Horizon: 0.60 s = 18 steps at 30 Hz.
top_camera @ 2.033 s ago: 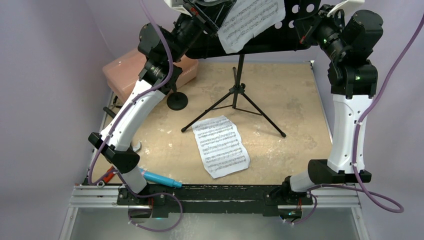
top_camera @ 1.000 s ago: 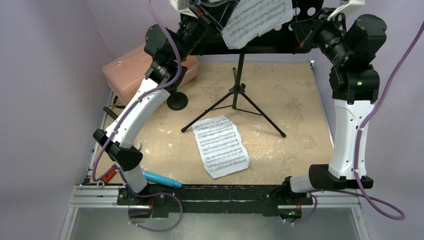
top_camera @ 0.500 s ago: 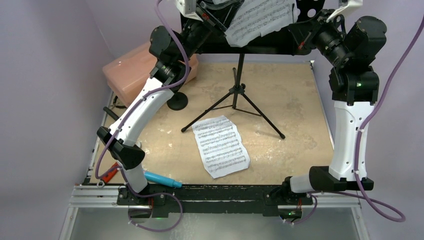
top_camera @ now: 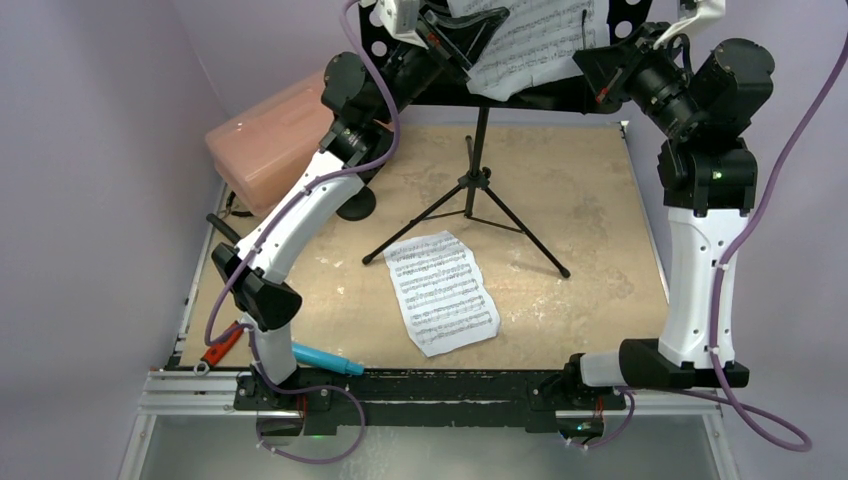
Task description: Set up the instrument practice props
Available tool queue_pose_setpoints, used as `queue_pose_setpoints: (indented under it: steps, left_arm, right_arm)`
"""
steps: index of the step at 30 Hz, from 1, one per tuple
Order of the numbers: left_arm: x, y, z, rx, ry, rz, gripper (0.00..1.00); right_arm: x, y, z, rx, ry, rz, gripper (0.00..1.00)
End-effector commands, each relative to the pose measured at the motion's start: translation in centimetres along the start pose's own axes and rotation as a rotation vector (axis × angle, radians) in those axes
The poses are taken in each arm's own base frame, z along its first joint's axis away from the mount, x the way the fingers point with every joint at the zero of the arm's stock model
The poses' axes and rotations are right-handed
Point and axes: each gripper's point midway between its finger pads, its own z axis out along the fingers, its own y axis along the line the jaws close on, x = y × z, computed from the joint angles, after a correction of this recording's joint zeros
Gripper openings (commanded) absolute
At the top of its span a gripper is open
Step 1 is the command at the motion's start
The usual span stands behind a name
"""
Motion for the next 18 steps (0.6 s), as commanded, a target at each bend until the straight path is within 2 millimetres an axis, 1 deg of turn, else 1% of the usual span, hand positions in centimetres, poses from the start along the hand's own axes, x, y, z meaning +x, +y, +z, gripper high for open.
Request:
queue_pose_setpoints:
  steps: [1,3,6,8,11,15,18]
  left_arm:
    - [-2.2,-1.4,0.6,0.046,-0.061,-0.01,0.0]
    - [-1.9,-1.6,0.7,0.052,-0.063,-0.028,0.0]
    - [-1.5,-1.1,0.8,0.024,-0.062,-0.058,0.01]
    - [-1.3,-0.8,0.8,0.01,-0.061,-0.068,0.06]
    - [-1.7,-0.5,0.5,-0.016,-0.07,-0.079,0.13]
    - [-2.4,0.0,0.0,-0.062,-0.089,-0.076,0.22]
    - [-3.1,0.1,-0.1,-0.079,-0.098,-0.071,0.27]
  right_arm:
    - [-3.8,3.4,-2.0,-0.096,-0.129,-0.057,0.0]
    - [-3.7,3.4,-1.9,-0.099,-0.127,-0.052,0.0]
    - [-3.7,3.3,-1.9,-0.096,-0.126,-0.047,0.0]
    - [-3.6,3.2,-1.8,-0.094,-0.123,-0.044,0.0]
    - [-3.4,3.2,-1.8,-0.092,-0.119,-0.038,0.0]
    - [-3.4,3.2,-1.9,-0.09,-0.119,-0.037,0.0]
    - [-3.3,3.2,-1.8,-0.093,-0.117,-0.034,0.0]
